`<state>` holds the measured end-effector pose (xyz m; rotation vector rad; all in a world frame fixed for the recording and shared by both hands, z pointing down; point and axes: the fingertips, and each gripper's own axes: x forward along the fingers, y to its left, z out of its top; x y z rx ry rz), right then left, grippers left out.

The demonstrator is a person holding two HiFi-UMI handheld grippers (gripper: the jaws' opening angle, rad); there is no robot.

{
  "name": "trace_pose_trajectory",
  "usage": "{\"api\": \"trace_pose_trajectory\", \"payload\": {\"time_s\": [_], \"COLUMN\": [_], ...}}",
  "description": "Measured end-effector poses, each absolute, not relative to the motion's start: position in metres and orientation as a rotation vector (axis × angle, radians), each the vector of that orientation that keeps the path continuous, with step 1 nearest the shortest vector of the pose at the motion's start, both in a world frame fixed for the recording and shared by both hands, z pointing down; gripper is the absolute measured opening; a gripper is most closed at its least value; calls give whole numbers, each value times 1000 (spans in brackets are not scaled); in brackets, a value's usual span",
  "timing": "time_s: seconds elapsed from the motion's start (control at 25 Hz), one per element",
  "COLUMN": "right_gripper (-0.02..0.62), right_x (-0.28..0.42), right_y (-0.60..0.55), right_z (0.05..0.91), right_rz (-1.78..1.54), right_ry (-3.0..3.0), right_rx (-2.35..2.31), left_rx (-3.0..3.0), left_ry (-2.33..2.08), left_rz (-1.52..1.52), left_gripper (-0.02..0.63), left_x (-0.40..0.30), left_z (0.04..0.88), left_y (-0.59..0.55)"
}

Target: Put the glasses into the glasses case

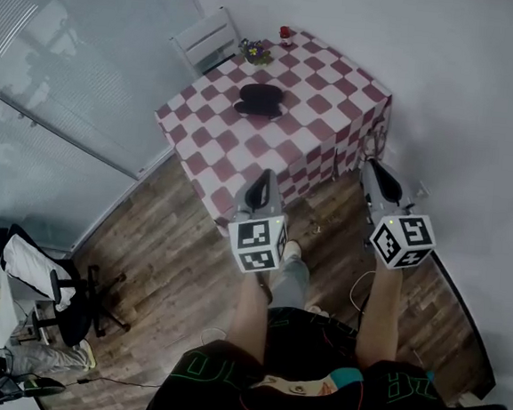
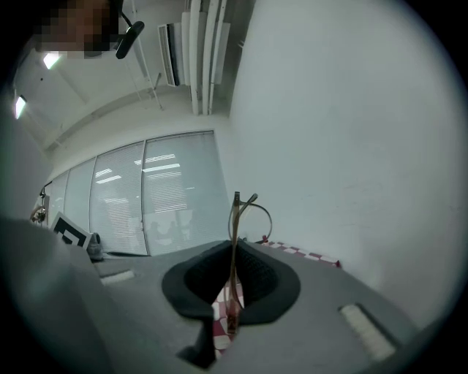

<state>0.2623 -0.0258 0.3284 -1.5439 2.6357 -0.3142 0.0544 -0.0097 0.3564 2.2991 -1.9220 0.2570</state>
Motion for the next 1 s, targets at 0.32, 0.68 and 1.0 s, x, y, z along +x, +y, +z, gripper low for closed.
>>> {"api": "trace_pose_trajectory", "payload": {"time_s": [0.32,0.68,1.0], "right_gripper": [17,18,17], "right_x": [232,208,190], "right_y": [-73,-131,-173], "right_z": [354,371,389], "right_rz": [-393,-449,-505], "right_ry": [2683,2708,2702], "right_rx": [-1525,-1544,-1579], "left_rx": [2245,2200,2195], "left_ry": [-1903,-1863,-1813], "left_rz": [293,300,326], "left_gripper": [8,9,9], "left_x": [32,12,-2], "left_z": [383,408,426], "left_y": [-56,-114,-159]}}
